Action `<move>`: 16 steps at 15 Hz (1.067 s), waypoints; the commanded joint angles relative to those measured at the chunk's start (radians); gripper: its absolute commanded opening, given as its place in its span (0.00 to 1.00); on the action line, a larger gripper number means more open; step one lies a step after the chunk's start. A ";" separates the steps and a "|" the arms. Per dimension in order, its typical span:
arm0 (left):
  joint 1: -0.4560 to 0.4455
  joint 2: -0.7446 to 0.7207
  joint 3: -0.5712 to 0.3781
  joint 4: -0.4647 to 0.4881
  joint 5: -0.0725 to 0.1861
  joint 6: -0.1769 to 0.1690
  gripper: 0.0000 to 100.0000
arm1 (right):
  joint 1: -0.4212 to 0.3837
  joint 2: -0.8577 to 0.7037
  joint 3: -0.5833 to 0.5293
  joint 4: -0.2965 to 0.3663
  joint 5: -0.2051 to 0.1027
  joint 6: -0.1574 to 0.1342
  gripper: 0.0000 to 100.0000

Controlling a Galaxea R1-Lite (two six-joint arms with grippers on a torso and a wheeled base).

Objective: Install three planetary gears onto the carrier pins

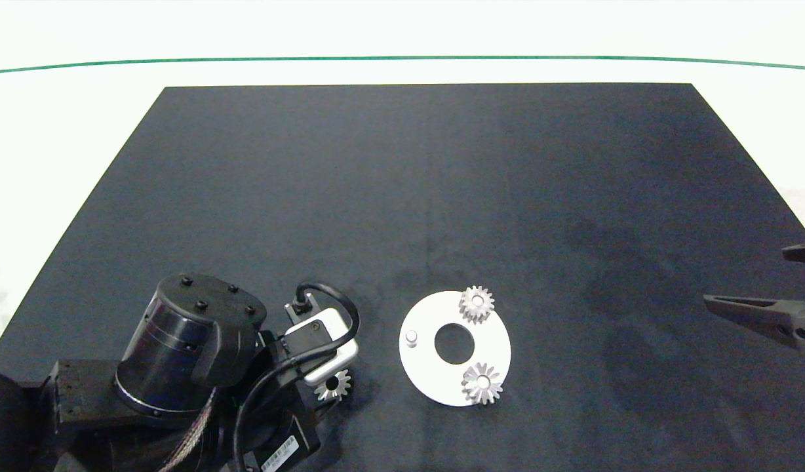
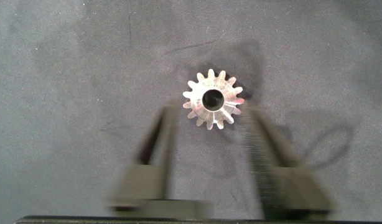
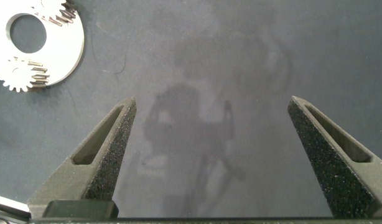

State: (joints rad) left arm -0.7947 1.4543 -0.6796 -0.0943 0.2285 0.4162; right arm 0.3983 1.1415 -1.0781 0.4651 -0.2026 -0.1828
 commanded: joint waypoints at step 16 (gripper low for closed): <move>0.002 0.095 0.060 -0.117 0.000 -0.008 0.98 | -0.012 0.000 -0.002 0.003 0.003 -0.001 1.00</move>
State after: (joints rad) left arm -0.7932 1.5404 -0.6196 -0.2100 0.2270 0.4060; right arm 0.3862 1.1400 -1.0796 0.4651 -0.1981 -0.1828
